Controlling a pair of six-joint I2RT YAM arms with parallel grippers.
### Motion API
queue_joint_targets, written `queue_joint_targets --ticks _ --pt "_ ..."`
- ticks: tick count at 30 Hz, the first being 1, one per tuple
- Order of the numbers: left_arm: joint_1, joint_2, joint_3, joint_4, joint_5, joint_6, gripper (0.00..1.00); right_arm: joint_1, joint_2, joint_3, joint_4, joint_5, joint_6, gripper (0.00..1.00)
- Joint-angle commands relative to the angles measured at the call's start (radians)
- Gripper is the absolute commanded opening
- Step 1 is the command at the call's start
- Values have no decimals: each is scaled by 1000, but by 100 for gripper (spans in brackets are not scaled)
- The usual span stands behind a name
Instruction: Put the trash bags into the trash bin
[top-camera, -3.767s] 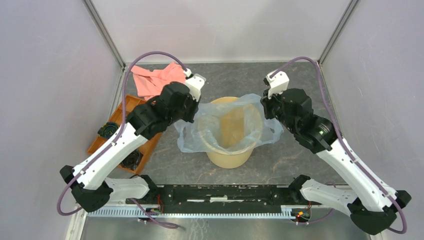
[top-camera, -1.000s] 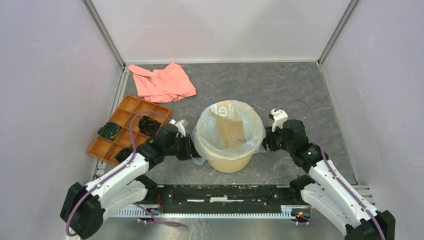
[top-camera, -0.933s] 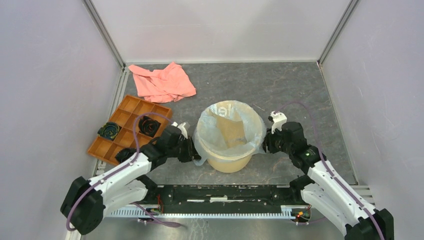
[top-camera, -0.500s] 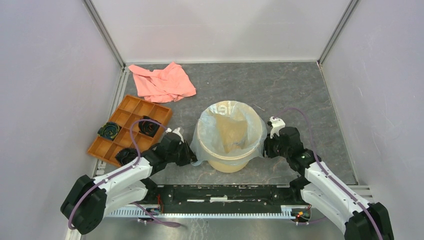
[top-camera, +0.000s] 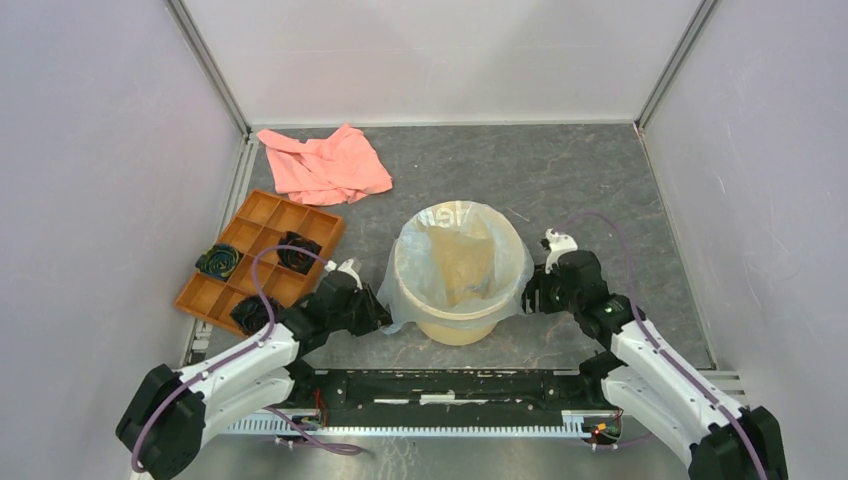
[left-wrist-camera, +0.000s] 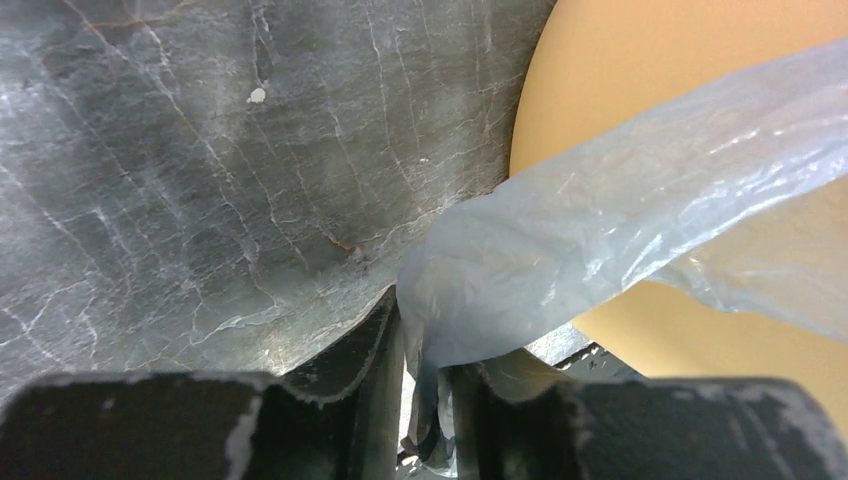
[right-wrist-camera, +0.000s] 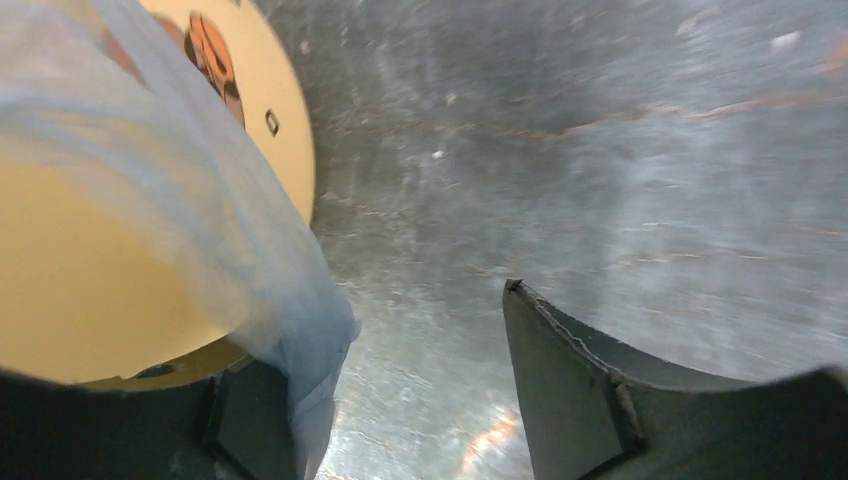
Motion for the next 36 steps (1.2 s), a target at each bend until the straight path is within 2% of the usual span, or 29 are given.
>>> queue_joint_targets --ticks 1,4,9,13,15,20,23,27,31,33,36 --pt "-5 -57 16 -32 -41 -28 30 -4 -79 190 -200 213 -1 76" --pt "-4 -77 24 -50 -47 -28 34 -2 -134 267 -281 231 -1 83" --pt "-4 -108 49 -82 -67 -15 40 -3 -165 391 -396 248 -53 88" --pt "-5 -111 65 -87 -50 1 41 -3 -192 432 -404 243 -121 96" --pt "-5 -117 74 -92 -39 10 43 -3 -192 432 -401 236 -121 95" --pt "-4 -175 127 -189 -67 36 59 -2 -171 570 -380 161 -186 94" --pt "-4 -242 162 -246 -84 37 64 -4 -110 685 -367 27 -286 93" --pt "-4 -311 178 -263 -102 45 70 -3 14 804 -327 -219 -304 85" --pt "-5 -281 146 -198 -77 45 70 18 125 806 -156 -508 -176 72" --pt "-4 -234 130 -157 -45 46 67 53 175 788 -88 -554 -118 65" --pt "-4 -165 124 -153 -26 65 63 97 253 770 -65 -500 -99 53"
